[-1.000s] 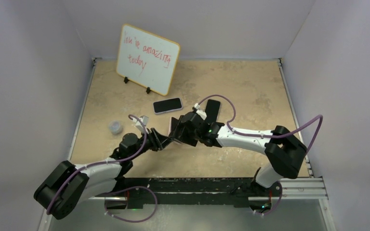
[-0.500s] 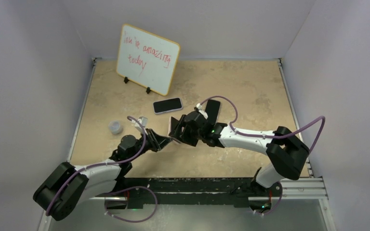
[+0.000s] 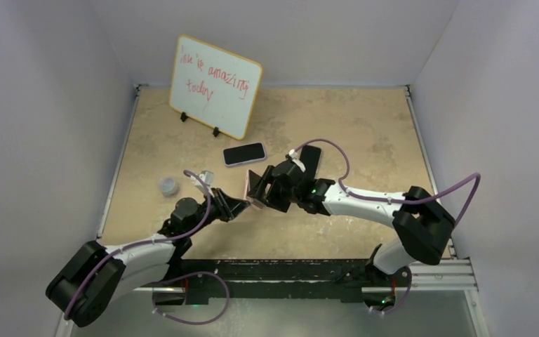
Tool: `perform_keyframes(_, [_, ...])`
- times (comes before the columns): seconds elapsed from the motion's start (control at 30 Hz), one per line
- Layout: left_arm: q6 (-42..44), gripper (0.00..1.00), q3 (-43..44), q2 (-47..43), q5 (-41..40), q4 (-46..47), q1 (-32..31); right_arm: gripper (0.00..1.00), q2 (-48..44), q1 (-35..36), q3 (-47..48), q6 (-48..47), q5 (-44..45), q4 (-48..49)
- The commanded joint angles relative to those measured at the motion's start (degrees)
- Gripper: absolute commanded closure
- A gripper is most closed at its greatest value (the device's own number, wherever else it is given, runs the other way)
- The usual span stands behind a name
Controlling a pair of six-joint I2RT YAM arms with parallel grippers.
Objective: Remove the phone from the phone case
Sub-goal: Place the phone at the center of the board.
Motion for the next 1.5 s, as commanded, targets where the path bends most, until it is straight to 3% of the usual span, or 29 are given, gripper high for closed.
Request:
perform_keyframes(0.0, [0.67,1.0,0.16,-0.79,-6.53,-6.12,0.39,1.0,-4.99,-0.38,-0.56,-1.38,-4.23,2.01])
perform_keyframes(0.33, [-1.43,1.0,-0.5,-2.58,-11.36,-15.16,0.4,1.0,-7.08,-2.33,-0.26,-6.93,-7.38,-0.21])
perform_keyframes(0.8, [-4.9,1.0,-0.33,-4.54,-14.83,-21.93,0.37,1.0,-9.43,-5.89,1.59,-20.56,-12.66,-10.64])
perform_keyframes(1.13, [-4.44,1.0,0.99,-6.05,-12.44,-23.27,0.38,1.0,-13.01,-6.63,2.75,-31.36,-3.39,-15.15])
perform_keyframes(1.3, [-3.98,0.82,2.48,-6.26,-11.13,-24.32,0.41,1.0,-18.73,-6.71,1.62,-34.39,0.8,-13.72])
perform_keyframes(1.47, [-3.66,0.71,3.66,-6.41,-9.85,-24.74,0.38,1.0,-22.81,-6.87,0.38,-36.92,4.67,-13.93])
